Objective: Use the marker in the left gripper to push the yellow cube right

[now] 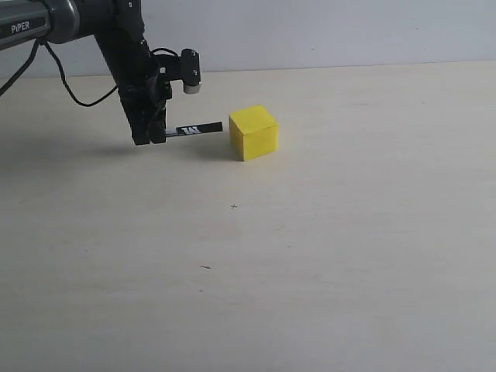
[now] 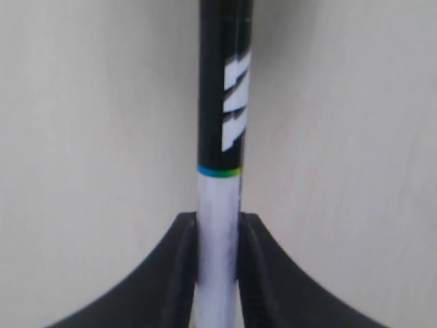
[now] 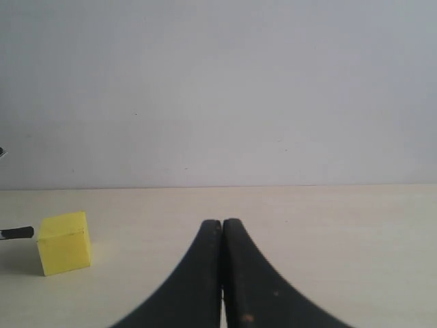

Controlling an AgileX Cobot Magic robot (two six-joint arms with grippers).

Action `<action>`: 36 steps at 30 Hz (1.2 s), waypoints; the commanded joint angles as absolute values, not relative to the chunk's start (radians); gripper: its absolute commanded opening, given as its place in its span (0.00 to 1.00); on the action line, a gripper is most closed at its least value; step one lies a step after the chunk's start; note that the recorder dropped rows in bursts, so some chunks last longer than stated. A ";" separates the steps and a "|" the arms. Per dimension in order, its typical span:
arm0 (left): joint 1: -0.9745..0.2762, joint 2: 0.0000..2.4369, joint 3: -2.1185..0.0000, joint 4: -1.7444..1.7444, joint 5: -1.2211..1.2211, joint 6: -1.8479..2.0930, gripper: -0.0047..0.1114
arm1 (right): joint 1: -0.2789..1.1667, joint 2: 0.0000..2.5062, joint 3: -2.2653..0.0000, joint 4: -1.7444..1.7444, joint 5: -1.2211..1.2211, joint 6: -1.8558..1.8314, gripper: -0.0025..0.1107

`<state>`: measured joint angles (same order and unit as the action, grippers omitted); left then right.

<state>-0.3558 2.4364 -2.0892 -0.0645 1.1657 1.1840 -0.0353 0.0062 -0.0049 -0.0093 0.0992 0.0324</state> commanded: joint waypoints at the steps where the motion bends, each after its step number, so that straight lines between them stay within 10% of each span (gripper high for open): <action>1: -0.374 2.435 -2.095 -0.114 1.094 1.166 0.04 | -0.041 0.000 0.000 -0.007 0.088 0.030 0.02; 36: -0.301 2.418 -2.141 0.067 1.209 1.125 0.04 | -0.041 0.000 0.000 -0.007 0.088 0.030 0.02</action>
<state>-0.3002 2.4289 -2.1304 0.0679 1.1920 1.1243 -0.0353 0.0062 -0.0049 -0.0093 0.0972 0.0324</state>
